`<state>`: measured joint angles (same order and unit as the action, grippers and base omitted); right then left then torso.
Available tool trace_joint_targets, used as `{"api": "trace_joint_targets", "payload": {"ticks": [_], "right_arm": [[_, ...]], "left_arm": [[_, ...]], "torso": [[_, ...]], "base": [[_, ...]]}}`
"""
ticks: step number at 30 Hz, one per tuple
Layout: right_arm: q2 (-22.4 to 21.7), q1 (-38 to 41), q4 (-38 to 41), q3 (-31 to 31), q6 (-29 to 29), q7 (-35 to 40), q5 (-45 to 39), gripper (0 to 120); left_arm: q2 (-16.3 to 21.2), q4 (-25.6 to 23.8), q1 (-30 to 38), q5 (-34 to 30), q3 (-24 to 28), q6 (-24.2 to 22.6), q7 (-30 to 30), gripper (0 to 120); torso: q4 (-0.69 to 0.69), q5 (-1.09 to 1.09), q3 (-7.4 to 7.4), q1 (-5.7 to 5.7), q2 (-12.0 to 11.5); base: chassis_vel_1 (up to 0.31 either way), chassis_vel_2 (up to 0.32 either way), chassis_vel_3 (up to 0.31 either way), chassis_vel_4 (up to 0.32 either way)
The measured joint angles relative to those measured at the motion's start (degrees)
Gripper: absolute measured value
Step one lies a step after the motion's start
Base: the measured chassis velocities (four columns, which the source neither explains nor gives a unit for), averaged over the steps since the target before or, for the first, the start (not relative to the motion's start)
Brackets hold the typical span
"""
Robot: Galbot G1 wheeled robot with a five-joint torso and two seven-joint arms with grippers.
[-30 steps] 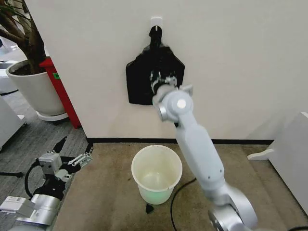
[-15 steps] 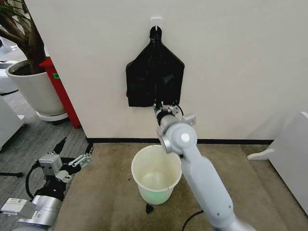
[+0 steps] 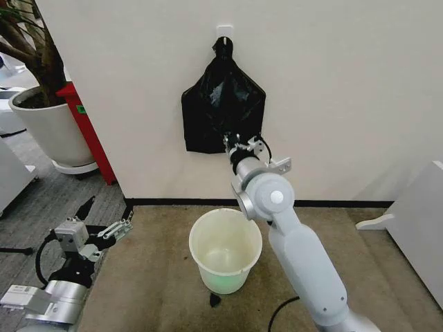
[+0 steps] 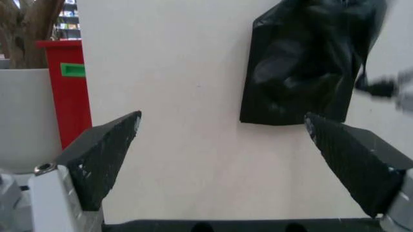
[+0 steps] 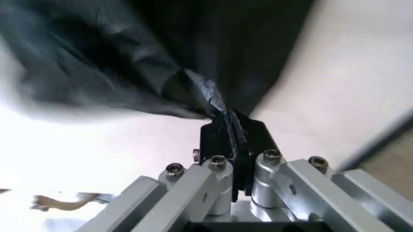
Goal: Place the garbage bag over the trash bin.
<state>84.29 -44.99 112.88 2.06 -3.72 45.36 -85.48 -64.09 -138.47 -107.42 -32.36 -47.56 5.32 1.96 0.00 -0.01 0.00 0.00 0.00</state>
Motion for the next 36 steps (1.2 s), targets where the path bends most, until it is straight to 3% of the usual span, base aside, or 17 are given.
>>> {"api": "trace_joint_targets", "payload": {"ticks": [8,17,24,29,30,35,36], "right_arm": [[-0.12,-4.98,1.61,-0.62,0.25,-0.82,1.25,0],[-0.4,3.39,2.22,-1.35,0.1,-0.73,0.92,0],[-2.09,3.36,2.19,-1.92,1.07,-3.34,1.8,0],[-2.62,2.34,1.79,-3.53,1.14,-3.24,2.81,0],[-2.62,2.34,1.79,-3.53,1.14,-3.24,2.81,0],[-2.63,1.78,1.19,-5.02,1.11,-2.97,3.73,0],[-2.63,1.78,1.19,-5.02,1.11,-2.97,3.73,0]], "left_arm": [[0.3,0.08,0.22,-0.07,0.16,0.04,-0.2,100],[3.89,-0.32,1.2,-2.08,-0.71,-0.35,0.47,100],[10.88,0.53,3.86,-5.05,-0.79,-1.54,2.27,100],[20.2,3.29,12.23,-12.64,0.97,-4.92,4.79,100],[20.2,3.29,12.23,-12.64,0.97,-4.92,4.79,100],[30.44,8.33,20.99,-18.91,1.9,-6.94,6.33,100],[30.44,8.33,20.99,-18.91,1.9,-6.94,6.33,100]], "torso": [[0.0,0.02,-0.01,0.0,0.0],[-0.02,0.02,0.0,0.0,-0.01],[0.0,0.02,0.0,0.0,-0.01],[-0.01,0.04,0.0,0.0,-0.01],[-0.01,0.04,0.0,0.0,-0.01],[0.01,0.03,0.0,0.0,-0.01],[0.01,0.03,0.0,0.0,-0.01]], "base": [[0.0,0.0,0.0,0.0],[0.0,0.0,0.0,0.0],[0.0,0.0,0.0,0.0],[0.0,0.0,0.0,0.0],[0.0,0.0,0.0,0.0],[0.0,0.0,0.0,0.0],[0.0,0.0,0.0,0.0]]}}
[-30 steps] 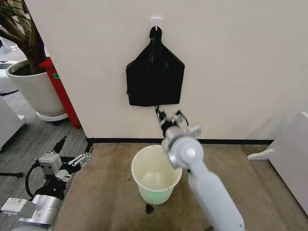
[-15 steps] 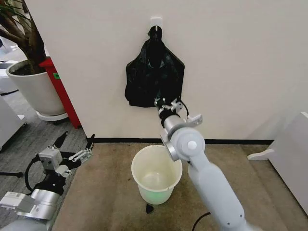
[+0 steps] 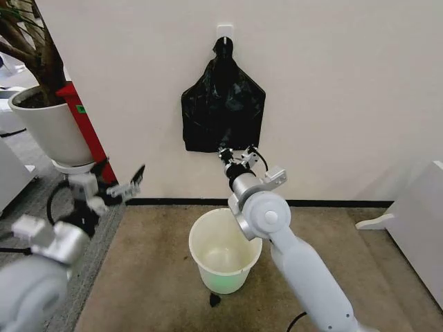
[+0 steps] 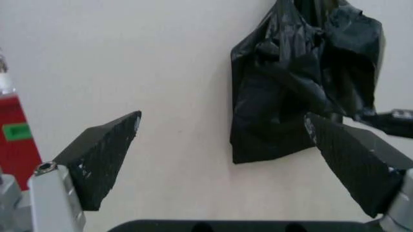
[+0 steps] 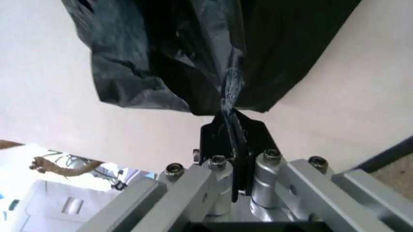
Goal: Place the garbage bag over the trash bin.
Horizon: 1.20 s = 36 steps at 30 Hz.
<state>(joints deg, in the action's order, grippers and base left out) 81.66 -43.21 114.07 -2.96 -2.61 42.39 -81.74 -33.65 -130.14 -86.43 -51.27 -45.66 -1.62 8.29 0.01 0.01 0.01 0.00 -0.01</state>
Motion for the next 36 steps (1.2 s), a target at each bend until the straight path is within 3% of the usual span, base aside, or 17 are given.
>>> {"api": "trace_joint_targets", "payload": {"ticks": [3,8,14,16,19,20,22,23,27,36], "right_arm": [[0.03,-0.06,-0.73,-0.7,0.03,0.01,0.4,0],[1.01,0.06,-1.83,-1.58,0.09,-0.14,1.19,0],[1.69,0.56,-2.47,-2.45,0.33,-0.25,1.97,0],[1.65,0.59,-2.48,-2.47,0.35,-0.28,2.03,0],[1.34,0.81,-2.62,-2.27,0.55,-0.57,2.32,0],[1.31,0.82,-2.63,-2.21,0.56,-0.57,2.33,0],[1.11,0.88,-2.65,-1.75,0.62,-0.6,2.34,0],[1.11,0.88,-2.65,-1.75,0.62,-0.6,2.34,0],[0.89,0.85,-2.63,-0.87,0.77,-0.82,2.37,0],[0.9,-0.12,-1.91,0.8,0.9,-1.33,2.48,0]], "left_arm": [[5.31,2.47,5.15,-3.12,1.26,-1.17,-0.92,100],[8.83,4.98,14.14,-5.91,6.1,-3.46,-1.26,100],[9.33,11.08,37.57,-4.98,25.72,-7.18,-1.24,100],[9.16,11.65,39.71,-4.44,27.51,-7.45,-1.35,100],[7.11,14.66,52.65,-1.58,40.19,-8.63,-1.85,100],[6.78,14.91,53.91,-1.42,41.37,-8.82,-1.82,100],[3.93,16.81,62.68,-0.59,48.72,-10.49,-1.23,100],[3.93,16.81,62.68,-0.59,48.72,-10.49,-1.23,100],[-1.4,19.75,74.82,2.33,58.18,-15.43,-0.99,100],[-6.44,23.41,83.61,9.18,69.12,-23.74,-2.01,100]], "torso": [[-0.01,-0.01,0.0,0.0,0.0],[-0.02,-0.03,0.0,0.0,0.0],[0.0,-0.01,0.0,0.0,0.0],[0.01,0.0,0.0,0.0,0.0],[-0.02,0.01,0.0,0.0,0.0],[-0.02,0.02,0.0,0.0,0.0],[0.01,-0.03,0.0,0.0,0.0],[0.01,-0.03,0.0,0.0,0.0],[0.0,-0.04,0.0,0.0,0.0],[-0.01,-0.02,0.0,0.0,0.0]], "base": [[0.0,0.0,0.0,0.0],[0.0,0.0,0.0,0.0],[0.0,0.0,0.0,0.0],[0.0,0.0,0.0,0.0],[0.0,0.0,0.0,0.0],[0.0,0.0,0.0,0.0],[0.0,0.0,0.0,0.0],[0.0,0.0,0.0,0.0],[0.0,0.0,0.0,0.0],[0.0,0.0,0.0,0.0]]}}
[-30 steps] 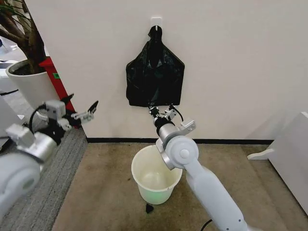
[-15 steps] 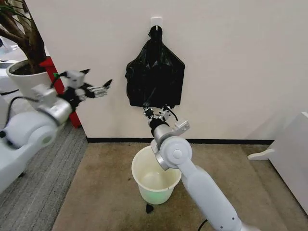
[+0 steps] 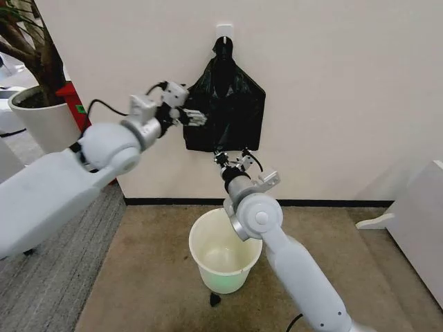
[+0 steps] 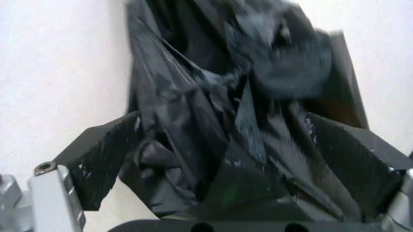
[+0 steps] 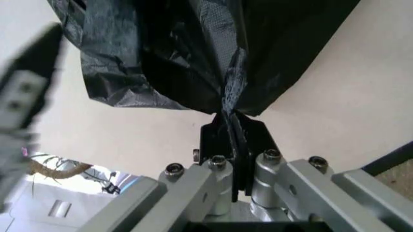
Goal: Place the garbage bag over the trash bin.
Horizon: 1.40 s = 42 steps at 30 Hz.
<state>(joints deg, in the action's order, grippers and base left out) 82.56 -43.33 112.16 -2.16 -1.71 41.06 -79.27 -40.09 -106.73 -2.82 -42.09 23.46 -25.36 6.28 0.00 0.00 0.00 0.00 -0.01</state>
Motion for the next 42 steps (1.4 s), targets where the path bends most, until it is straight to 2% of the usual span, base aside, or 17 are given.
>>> {"api": "trace_joint_targets", "payload": {"ticks": [6,10,14,15,18,19,20,25,26,30,31,33,38,42], "right_arm": [[0.3,-1.23,0.77,0.6,0.02,-0.16,0.57,0],[0.41,-2.01,1.02,0.6,0.02,-0.23,1.15,0],[0.49,-2.57,1.23,0.61,0.01,-0.35,1.51,0],[0.48,-2.65,1.28,0.66,0.0,-0.36,1.56,0],[0.25,-2.65,1.32,0.75,-0.04,-0.36,1.57,0],[0.13,-2.61,1.32,0.81,-0.04,-0.37,1.57,0],[0.13,-2.61,1.32,0.81,-0.04,-0.37,1.57,0],[-0.11,-2.62,1.26,1.46,-0.04,-0.47,1.57,0],[-0.11,-2.62,1.26,1.46,-0.04,-0.47,1.57,0],[-0.26,-3.09,1.31,1.92,0.08,-0.7,1.68,0],[-0.32,-3.31,1.39,2.02,0.11,-0.77,1.83,0],[-0.39,-3.53,1.49,2.07,0.14,-0.86,2.05,0],[-1.12,-5.59,2.57,2.32,1.08,-1.88,4.73,0],[-1.99,-6.82,3.74,2.36,2.78,-2.68,7.76,0]], "left_arm": [[-3.7,2.0,2.12,1.49,2.26,-4.66,1.32,100],[-4.74,2.25,2.51,0.82,2.3,-6.82,3.21,100],[-5.47,2.9,2.57,0.13,2.3,-7.84,3.81,89],[-5.82,3.28,2.49,-0.12,2.3,-8.07,3.99,83],[-6.38,3.83,2.21,-0.36,2.3,-8.61,4.31,74],[-6.62,4.01,2.13,-0.4,2.3,-8.96,4.56,67],[-6.62,4.01,2.13,-0.4,2.3,-8.96,4.56,67],[-7.27,4.48,1.9,-0.87,2.29,-9.65,5.82,46],[-7.27,4.48,1.9,-0.87,2.29,-9.65,5.82,46],[-7.4,4.83,1.78,-1.42,1.87,-9.65,6.54,30],[-7.46,4.86,1.63,-1.91,1.5,-9.63,7.18,24],[-7.47,4.85,1.44,-2.47,1.12,-9.62,8.01,20],[-7.14,3.42,-0.24,-6.48,-1.88,-8.72,13.3,0],[-6.59,2.39,-1.68,-8.8,-4.81,-7.3,15.32,0]], "torso": [[0.0,0.0,0.0,0.0,0.0],[0.01,0.0,0.0,0.0,0.0],[0.0,0.0,0.0,0.0,0.0],[0.0,0.0,0.0,0.0,0.0],[0.0,0.0,0.0,0.0,0.0],[0.0,0.0,0.0,0.0,0.0],[0.0,0.0,0.0,0.0,0.0],[0.0,0.0,0.0,0.0,0.0],[0.0,0.0,0.0,0.0,0.0],[0.0,0.0,0.0,0.0,0.0],[0.01,0.0,0.0,0.0,0.0],[0.01,0.0,0.0,0.0,0.0],[0.01,0.01,0.0,0.0,0.0],[0.01,0.01,-0.01,0.0,0.01]], "base": [[0.0,0.0,0.0,0.0],[0.0,0.0,0.0,0.0],[0.0,0.0,0.0,0.0],[0.0,0.0,0.0,0.0],[0.0,0.0,0.0,0.0],[0.0,0.0,0.0,0.0],[0.0,0.0,0.0,0.0],[0.0,0.0,0.0,0.0],[0.0,0.0,0.0,0.0],[0.0,0.0,0.0,0.0],[0.0,0.0,0.0,0.0],[0.0,0.0,0.0,0.0],[0.0,0.0,0.0,0.0],[0.0,0.0,0.0,0.0]]}}
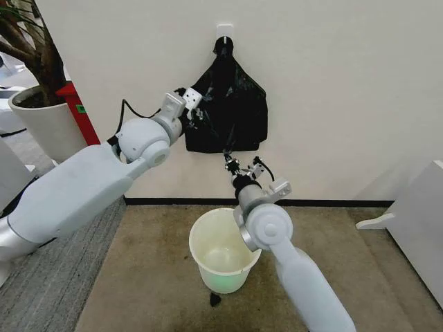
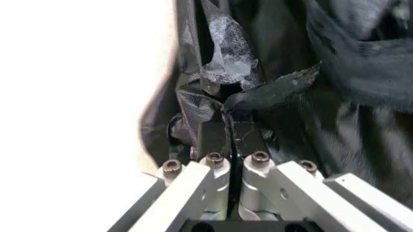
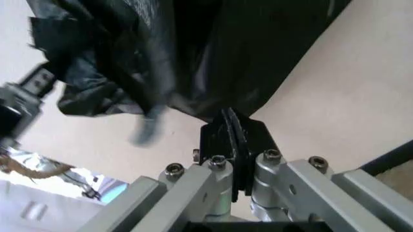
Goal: Place the garbage bag over the trash bin.
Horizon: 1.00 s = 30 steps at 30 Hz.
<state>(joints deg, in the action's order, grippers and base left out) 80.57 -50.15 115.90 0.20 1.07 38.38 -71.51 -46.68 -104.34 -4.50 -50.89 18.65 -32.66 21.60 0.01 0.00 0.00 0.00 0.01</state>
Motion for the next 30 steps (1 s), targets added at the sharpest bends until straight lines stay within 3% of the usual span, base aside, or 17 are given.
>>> {"api": "trace_joint_targets", "payload": {"ticks": [2,4,10,12,14,17,21,27,30], "right_arm": [[-0.59,-0.47,0.43,-0.03,0.65,-0.85,2.64,3],[-1.93,-1.01,1.43,-0.19,1.7,-2.82,7.43,15],[-5.5,-0.47,3.57,0.2,3.7,-5.86,12.13,31],[-8.03,2.44,4.2,0.6,4.9,-7.16,13.71,43],[-8.43,3.31,4.2,0.6,5.14,-7.21,14.1,44],[-9.65,9.2,2.19,-0.18,6.62,-7.3,17.79,58],[-9.1,15.76,-3.14,-3.19,8.96,-6.62,25.82,74],[-6.44,19.71,-5.46,-7.53,12.08,-1.37,27.28,95],[-4.96,21.14,-7.15,-8.78,12.28,1.15,27.24,99]], "left_arm": [[0.34,-0.69,-0.83,-1.81,-1.89,0.41,1.19,0],[0.96,-1.61,-2.13,-3.96,-4.54,1.29,2.35,0],[2.02,-2.98,-3.94,-6.43,-7.91,2.82,3.1,0],[2.49,-3.84,-4.98,-8.72,-9.62,3.5,3.8,0],[2.58,-3.99,-5.21,-9.29,-9.98,3.68,3.93,0],[2.87,-4.26,-6.06,-11.26,-11.31,4.85,4.06,0],[2.84,-4.18,-6.6,-13.89,-12.14,6.36,3.99,0],[2.73,-4.24,-6.64,-14.94,-12.17,6.95,3.6,0],[2.75,-4.29,-6.63,-15.19,-12.17,7.03,3.41,0]], "torso": [[-0.01,0.0,0.0,0.0,0.0],[-0.01,-0.01,0.0,0.0,0.0],[0.0,-0.02,0.0,0.0,0.0],[0.01,-0.01,0.0,0.0,0.0],[0.01,-0.01,0.0,0.0,0.0],[-0.01,0.0,0.0,0.0,0.0],[-0.02,0.0,0.01,0.0,0.0],[-0.01,0.0,0.0,0.0,0.0],[-0.02,0.0,0.01,0.0,0.0]], "base": [[0.0,0.0,0.0,0.0],[0.0,0.0,0.0,0.0],[0.0,0.0,0.0,0.0],[0.0,0.0,0.0,0.0],[0.0,0.0,0.0,0.0],[0.0,0.0,0.0,0.0],[0.0,0.0,0.0,0.0],[0.0,0.0,0.0,0.0],[0.0,0.0,0.0,0.0]]}}
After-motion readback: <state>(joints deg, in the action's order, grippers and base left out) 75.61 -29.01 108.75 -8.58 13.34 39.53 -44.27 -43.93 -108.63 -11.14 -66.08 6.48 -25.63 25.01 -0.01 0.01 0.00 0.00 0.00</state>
